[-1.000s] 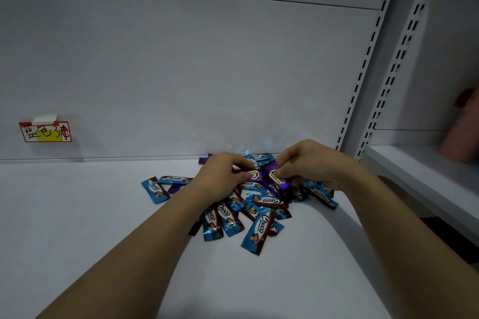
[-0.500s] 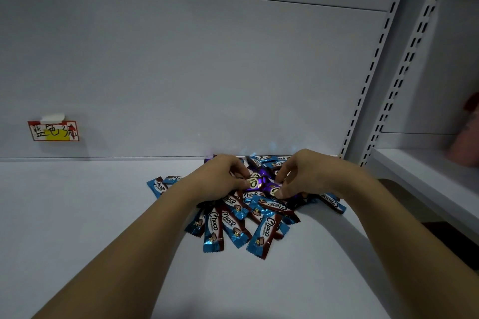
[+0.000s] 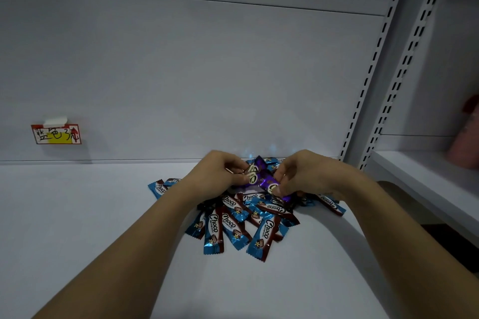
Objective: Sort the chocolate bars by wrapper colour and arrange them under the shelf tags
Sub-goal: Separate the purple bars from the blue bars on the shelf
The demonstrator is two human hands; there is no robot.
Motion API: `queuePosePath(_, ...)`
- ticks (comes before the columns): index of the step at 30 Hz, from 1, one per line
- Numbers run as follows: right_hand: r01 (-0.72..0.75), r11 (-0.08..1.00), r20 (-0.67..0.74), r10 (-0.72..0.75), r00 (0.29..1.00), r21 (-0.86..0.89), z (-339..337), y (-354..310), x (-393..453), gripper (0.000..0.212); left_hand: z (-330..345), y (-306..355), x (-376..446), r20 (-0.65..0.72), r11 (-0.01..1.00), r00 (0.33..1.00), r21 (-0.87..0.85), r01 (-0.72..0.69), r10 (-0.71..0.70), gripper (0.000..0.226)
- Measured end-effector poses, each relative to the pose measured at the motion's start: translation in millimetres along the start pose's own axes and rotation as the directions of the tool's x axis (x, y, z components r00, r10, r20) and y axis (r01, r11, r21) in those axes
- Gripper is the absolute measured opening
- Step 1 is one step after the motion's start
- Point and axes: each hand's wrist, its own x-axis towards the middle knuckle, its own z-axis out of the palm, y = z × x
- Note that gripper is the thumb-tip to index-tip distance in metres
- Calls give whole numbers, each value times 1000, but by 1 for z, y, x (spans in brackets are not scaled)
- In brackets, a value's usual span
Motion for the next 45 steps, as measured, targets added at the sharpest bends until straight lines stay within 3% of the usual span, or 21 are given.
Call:
queuePosePath(6,113,933,-129,-73,989,342,-5,4,3,13,-4,6,-2,-167,950,986,-307,-49,-3,21)
queuePosePath(13,193,804,-187,-104,977,563,2,5,8,13,-8,7,-4,-208,933,978,-357,-44,-34,15)
queuePosePath(18,185,724,-132,-130,983,665,9,2,7,15,-8,9,-7,-252,938,967,-340,-70,-19,15)
queuePosePath(30,241,635,-239,-90,967,734,33,-31,-14,16,-21,18,-38,-359,894,915,-447,5,-185,18)
queuePosePath(38,241,688,-79,-258,963,684,89,-107,-18,15,-109,-18,-105,-451,914,868,-405,7,-207,21)
queuePosePath(45,279,765,33,-364,931,581,182,-218,-4,14,-216,-85,-193,-605,942,750,-327,74,-269,17)
